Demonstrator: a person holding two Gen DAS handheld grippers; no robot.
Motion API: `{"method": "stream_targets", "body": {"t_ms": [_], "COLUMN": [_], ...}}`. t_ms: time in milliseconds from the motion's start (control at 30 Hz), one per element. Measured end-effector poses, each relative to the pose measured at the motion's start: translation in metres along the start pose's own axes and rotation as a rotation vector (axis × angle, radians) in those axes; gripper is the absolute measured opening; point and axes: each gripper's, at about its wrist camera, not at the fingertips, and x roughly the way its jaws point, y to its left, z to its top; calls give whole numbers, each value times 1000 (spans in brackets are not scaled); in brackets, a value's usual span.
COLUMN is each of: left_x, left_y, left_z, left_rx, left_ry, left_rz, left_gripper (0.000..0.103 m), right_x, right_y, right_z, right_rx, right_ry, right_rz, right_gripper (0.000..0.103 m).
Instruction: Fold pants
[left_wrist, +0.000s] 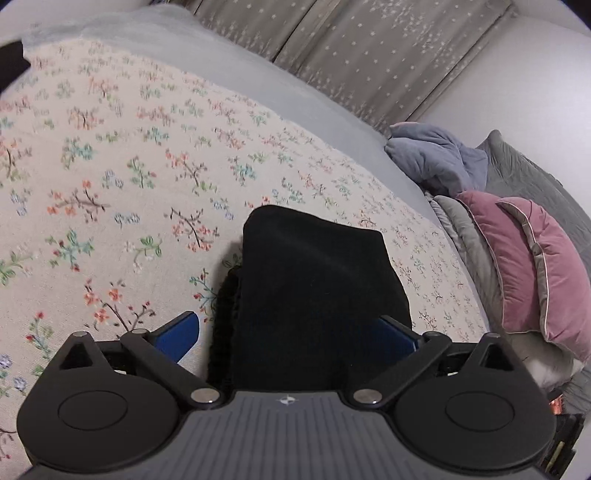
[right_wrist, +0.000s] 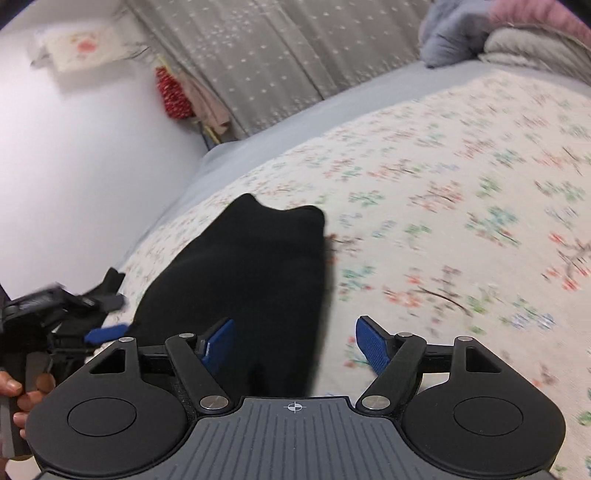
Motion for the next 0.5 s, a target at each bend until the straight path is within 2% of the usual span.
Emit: {"method": "stream_targets", "body": {"t_ms": [100,267,400,500], "left_x": [11,24,38,44], "left_y": [4,4,10,9], "left_z": [0,-1,-5,-5], "left_rx": [-37,-3,-31,-20], "left_ry": [47,110,171,182], "left_rz": [-24,8,2,4], "left_gripper": [103,103,103,103], "right_x": [0,4,8,11], "right_y": [-8,-12,-8,-9], "right_z": [0,-4,-8,-8], "right_rx": [22,64,54,64], "right_ry": [14,40,54,63], "right_rz": [23,76,89,104], "right_gripper": [74,74,74,74]}}
